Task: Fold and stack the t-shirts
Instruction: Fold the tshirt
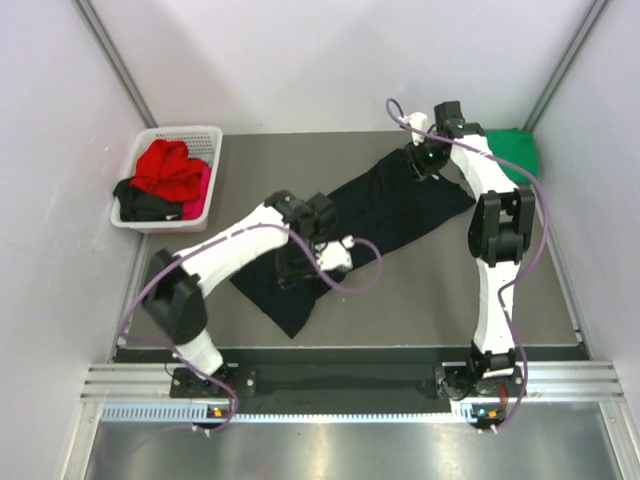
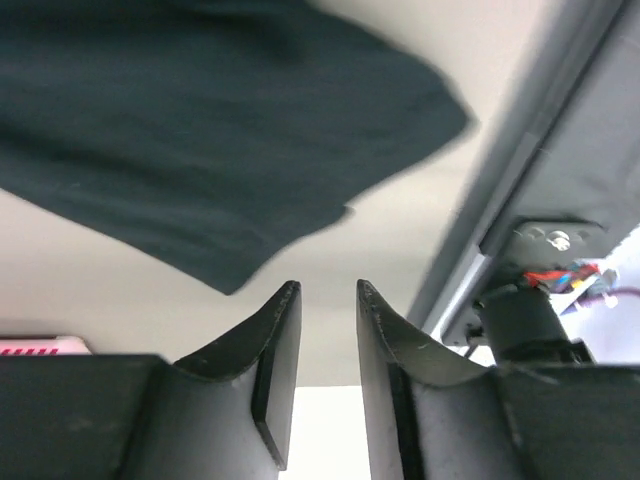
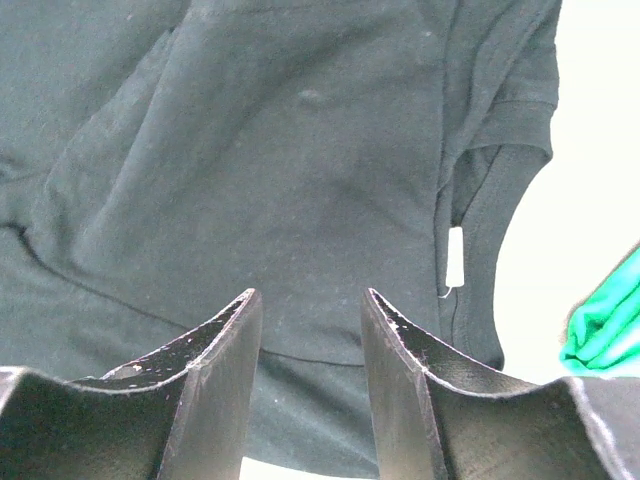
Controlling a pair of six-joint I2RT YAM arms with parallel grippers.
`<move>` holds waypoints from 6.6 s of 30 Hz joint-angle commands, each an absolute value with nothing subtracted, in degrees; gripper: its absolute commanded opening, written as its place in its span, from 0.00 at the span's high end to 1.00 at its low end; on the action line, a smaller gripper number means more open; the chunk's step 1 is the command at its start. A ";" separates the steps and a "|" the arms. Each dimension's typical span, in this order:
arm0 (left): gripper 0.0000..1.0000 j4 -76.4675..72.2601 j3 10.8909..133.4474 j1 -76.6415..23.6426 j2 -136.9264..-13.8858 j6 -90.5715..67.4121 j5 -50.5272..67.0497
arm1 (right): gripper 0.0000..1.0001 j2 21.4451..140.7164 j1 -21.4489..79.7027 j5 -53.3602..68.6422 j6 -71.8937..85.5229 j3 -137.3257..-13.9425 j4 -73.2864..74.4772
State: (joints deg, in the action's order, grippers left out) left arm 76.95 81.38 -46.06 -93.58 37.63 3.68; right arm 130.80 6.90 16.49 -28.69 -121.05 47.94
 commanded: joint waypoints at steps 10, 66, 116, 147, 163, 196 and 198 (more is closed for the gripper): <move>0.73 73.13 78.85 -42.19 -105.29 37.27 10.81 | 0.55 135.26 7.03 7.12 -24.70 -119.71 44.73; 0.75 56.78 71.99 -46.67 -110.12 30.94 9.22 | 0.37 119.43 2.55 22.24 -3.69 -103.09 31.90; 1.00 59.23 83.13 -68.99 -126.47 21.18 17.84 | 0.35 134.91 7.30 2.91 -3.69 -119.44 32.78; 1.00 67.14 106.43 -73.56 -133.85 23.11 17.05 | 0.36 153.72 14.24 6.77 -20.46 -146.60 37.80; 0.56 69.70 118.30 -73.92 -130.71 23.21 10.39 | 0.31 143.74 14.16 8.79 -18.56 -140.72 25.58; 0.37 28.57 133.68 -15.38 -142.29 -10.98 37.70 | 0.28 95.36 8.44 13.45 -20.12 -88.68 43.94; 0.37 27.25 133.86 -14.50 -143.78 -12.48 38.84 | 0.28 94.92 8.44 12.75 -21.09 -88.59 44.21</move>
